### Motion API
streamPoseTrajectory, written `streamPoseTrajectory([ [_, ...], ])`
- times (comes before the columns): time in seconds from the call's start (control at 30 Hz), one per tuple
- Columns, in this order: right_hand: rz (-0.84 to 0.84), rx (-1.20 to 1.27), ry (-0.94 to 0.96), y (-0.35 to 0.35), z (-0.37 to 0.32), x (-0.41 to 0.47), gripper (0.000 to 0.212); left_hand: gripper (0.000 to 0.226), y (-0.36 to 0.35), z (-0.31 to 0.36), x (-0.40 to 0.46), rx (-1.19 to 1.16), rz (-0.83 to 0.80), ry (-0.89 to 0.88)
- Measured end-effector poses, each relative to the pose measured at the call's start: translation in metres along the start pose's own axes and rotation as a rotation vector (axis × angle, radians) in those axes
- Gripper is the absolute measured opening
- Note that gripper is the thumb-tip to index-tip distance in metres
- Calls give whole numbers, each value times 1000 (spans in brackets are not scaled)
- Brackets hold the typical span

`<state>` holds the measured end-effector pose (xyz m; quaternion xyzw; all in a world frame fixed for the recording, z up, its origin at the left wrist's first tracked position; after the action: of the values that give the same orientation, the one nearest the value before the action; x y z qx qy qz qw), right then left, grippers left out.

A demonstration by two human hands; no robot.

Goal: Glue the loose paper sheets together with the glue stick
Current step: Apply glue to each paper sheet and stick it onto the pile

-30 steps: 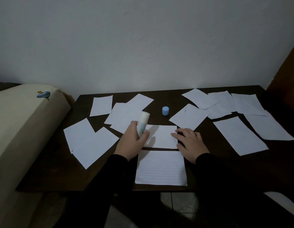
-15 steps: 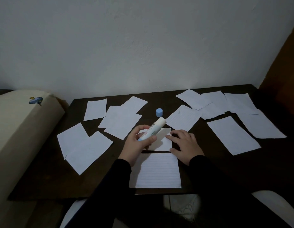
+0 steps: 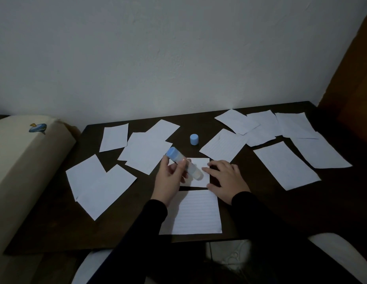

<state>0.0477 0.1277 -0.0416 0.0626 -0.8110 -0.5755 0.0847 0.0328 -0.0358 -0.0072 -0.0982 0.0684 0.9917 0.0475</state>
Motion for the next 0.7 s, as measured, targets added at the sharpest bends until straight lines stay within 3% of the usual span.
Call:
streamPoseTrajectory([
  [0.17, 9, 5, -2, 1, -1, 0, 55, 33, -25, 15, -10, 352, -83, -191],
  [0.4, 34, -3, 15, 3, -2, -1, 51, 38, -44, 16, -14, 540, -145, -258],
  [0.7, 41, -14, 19, 5, -5, -1, 46, 44, -36, 18, -14, 606, -143, -283],
])
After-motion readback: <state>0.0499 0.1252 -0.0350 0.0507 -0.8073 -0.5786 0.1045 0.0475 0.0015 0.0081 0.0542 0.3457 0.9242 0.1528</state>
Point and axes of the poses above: each hand's wrist, its own x-axis towards the middle knuckle, its own y-axis out of the back of the hand, z = x × y, the point moved 10 cm from there along x, towards the middle knuckle, and after that the axes turned 7 degrees about y, right-handed, at the moved point
